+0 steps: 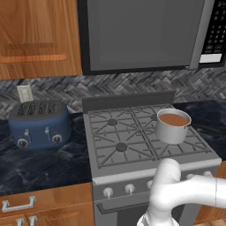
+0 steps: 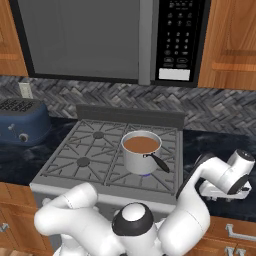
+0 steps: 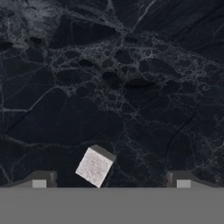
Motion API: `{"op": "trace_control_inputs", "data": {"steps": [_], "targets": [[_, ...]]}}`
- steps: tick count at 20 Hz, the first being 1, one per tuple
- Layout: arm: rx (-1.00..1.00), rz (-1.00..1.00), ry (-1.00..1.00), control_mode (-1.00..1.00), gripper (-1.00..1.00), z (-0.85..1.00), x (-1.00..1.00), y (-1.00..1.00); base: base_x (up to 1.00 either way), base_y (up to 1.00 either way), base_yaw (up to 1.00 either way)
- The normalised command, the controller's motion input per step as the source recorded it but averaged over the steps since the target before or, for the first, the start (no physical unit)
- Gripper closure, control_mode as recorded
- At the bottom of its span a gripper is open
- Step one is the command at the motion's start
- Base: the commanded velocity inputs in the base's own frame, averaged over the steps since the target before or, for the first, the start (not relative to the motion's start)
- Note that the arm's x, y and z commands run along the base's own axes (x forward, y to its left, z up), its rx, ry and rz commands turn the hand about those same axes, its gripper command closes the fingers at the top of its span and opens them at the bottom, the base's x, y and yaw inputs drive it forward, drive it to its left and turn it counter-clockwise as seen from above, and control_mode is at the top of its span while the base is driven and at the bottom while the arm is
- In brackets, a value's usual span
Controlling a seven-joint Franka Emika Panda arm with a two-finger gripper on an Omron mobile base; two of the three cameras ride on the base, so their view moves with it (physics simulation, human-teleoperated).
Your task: Pick up the sugar cube(s) and place them in the saucepan with hot chocolate.
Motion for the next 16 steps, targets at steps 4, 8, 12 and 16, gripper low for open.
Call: {"op": "trace_control_inputs", "data": {"steps": [4, 8, 12, 16], "targets": [[0.0, 0.0, 0.0, -1.0, -1.0, 0.0, 0.12, 0.0, 0.0, 0.0, 0.0], [0.0, 0.0, 0.0, -1.0, -1.0, -0.01, 0.05, 0.0, 0.0, 0.0, 0.0], [0.0, 0.0, 0.01, -1.0, -1.0, -0.09, 0.0, 0.0, 0.0, 0.0, 0.0], [0.0, 0.0, 0.0, -1.0, -1.0, -0.15, 0.0, 0.04, 0.0, 0.0, 0.0]]}}
